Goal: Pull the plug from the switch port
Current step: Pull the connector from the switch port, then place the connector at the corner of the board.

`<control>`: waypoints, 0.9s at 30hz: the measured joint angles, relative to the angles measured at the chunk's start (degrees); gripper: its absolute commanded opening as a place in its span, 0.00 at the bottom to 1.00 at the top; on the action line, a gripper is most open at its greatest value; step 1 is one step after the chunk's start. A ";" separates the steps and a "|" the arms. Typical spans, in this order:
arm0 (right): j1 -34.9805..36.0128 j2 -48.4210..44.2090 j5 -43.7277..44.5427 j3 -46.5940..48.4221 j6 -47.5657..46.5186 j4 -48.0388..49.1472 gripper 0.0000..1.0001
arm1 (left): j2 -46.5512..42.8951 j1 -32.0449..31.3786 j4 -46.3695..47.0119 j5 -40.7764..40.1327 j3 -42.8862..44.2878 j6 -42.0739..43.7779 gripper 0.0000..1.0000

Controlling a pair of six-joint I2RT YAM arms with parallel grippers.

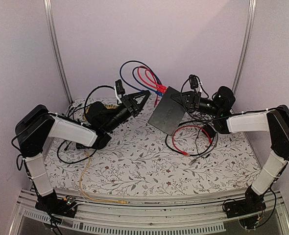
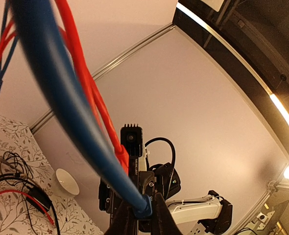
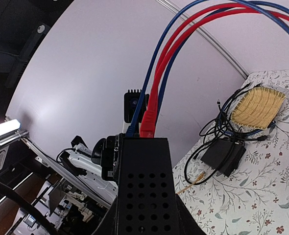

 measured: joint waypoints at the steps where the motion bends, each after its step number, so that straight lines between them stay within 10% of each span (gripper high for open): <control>1: -0.17 0.00 0.15 0.00 -0.02 0.00 0.01 | -0.04 0.11 0.37 -0.07 0.00 0.00 0.10; 27: -1.75 -3.54 0.46 -0.57 -1.77 -3.37 0.01 | -2.36 6.19 -2.34 2.86 0.94 -0.48 0.05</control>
